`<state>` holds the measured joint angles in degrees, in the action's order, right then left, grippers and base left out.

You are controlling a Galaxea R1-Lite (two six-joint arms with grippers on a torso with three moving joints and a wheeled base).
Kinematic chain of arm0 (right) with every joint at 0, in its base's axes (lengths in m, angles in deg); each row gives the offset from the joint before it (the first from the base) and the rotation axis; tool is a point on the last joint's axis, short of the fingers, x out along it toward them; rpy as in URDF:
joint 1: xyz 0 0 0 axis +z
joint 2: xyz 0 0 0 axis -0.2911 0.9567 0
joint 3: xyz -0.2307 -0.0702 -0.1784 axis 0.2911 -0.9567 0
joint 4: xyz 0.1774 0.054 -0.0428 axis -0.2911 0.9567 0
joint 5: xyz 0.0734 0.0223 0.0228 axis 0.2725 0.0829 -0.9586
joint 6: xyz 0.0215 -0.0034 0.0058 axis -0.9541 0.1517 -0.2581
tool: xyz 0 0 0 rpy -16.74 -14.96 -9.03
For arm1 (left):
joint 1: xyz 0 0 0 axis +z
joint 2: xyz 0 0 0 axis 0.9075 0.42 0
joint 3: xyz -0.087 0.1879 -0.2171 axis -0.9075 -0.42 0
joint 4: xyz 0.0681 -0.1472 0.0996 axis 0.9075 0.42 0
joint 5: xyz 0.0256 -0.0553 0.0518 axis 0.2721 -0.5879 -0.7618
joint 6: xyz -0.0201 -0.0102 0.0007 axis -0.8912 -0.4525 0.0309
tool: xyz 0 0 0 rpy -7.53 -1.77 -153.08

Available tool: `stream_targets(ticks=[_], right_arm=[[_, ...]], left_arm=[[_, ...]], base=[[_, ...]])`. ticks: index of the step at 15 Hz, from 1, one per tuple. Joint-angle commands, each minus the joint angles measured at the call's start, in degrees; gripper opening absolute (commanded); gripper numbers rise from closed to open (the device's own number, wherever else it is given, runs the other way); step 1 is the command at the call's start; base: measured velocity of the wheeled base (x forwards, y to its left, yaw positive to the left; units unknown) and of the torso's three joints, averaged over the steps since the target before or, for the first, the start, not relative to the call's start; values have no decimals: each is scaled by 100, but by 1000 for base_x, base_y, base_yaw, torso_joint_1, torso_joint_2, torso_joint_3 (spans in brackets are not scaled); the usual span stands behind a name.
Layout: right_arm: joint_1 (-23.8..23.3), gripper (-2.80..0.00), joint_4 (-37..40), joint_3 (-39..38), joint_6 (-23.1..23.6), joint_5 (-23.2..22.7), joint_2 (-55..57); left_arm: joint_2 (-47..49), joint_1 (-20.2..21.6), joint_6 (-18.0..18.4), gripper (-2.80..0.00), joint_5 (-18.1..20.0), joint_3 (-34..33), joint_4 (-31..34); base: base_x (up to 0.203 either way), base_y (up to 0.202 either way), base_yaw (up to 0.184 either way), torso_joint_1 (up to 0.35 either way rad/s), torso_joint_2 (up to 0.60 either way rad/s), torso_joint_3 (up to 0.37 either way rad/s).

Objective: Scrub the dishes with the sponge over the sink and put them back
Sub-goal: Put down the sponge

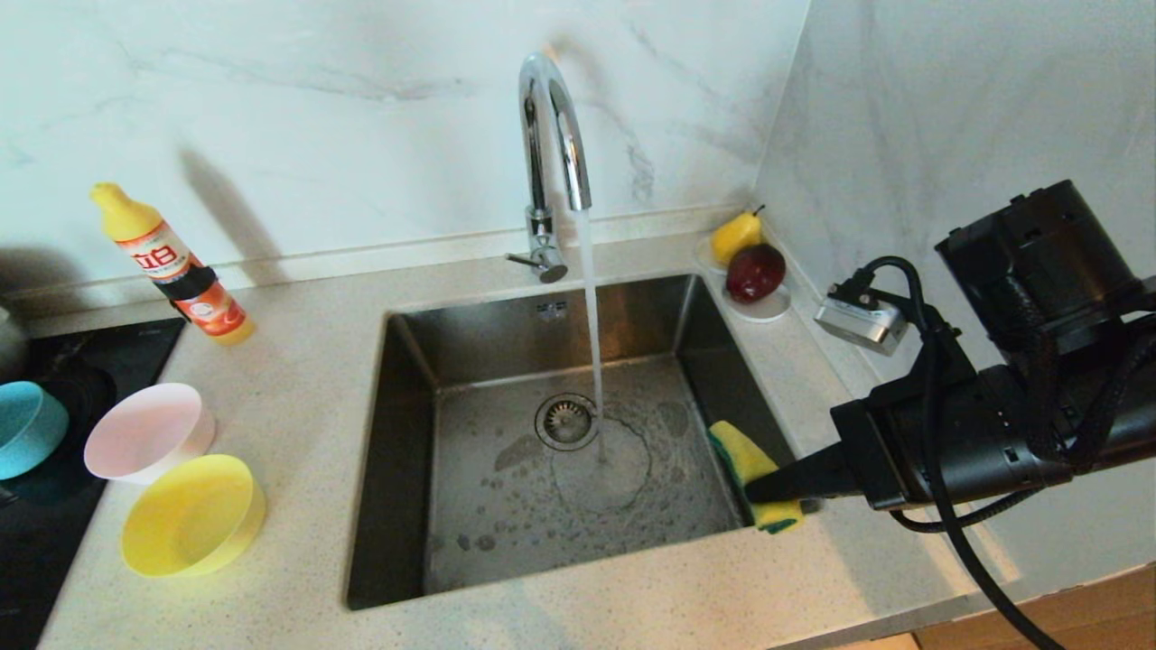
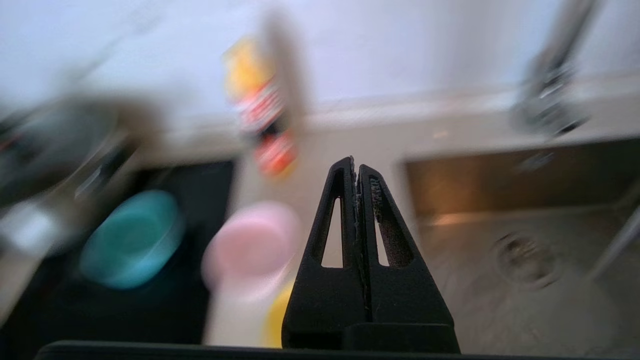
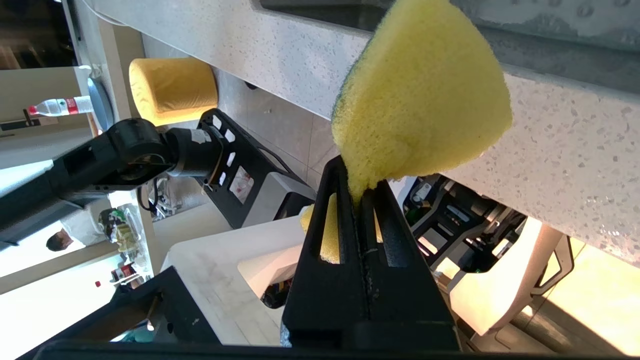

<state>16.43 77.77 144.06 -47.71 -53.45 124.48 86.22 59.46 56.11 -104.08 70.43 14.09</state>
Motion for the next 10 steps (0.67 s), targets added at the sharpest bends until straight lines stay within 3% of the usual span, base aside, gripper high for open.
stream_targets(ticks=[1, 4, 6, 8, 10], right_arm=[[1, -280, 10, -90, -10, -12, -54], [4, -280, 10, -82, -10, -12, -54], [4, -280, 10, -55, -10, -12, -54], [4, -280, 10, -55, -11, -12, -54], [4, -280, 10, -72, -10, -12, -72]], left_arm=[[-1687, 214, -1, -280, -227, -864, 333], [-2955, 437, -22, -280, -331, -1758, 1054], [-3656, 499, -29, -280, -192, -2242, 1477], [-3995, 525, -78, -280, 153, -2865, 1770], [-3997, 534, -527, -280, 760, -3002, 1873]], base=[[0, 0, 0, 0, 0, 0], [0, 0, 0, 0, 0, 0], [0, 0, 0, 0, 0, 0], [0, 0, 0, 0, 0, 0], [0, 0, 0, 0, 0, 0]])
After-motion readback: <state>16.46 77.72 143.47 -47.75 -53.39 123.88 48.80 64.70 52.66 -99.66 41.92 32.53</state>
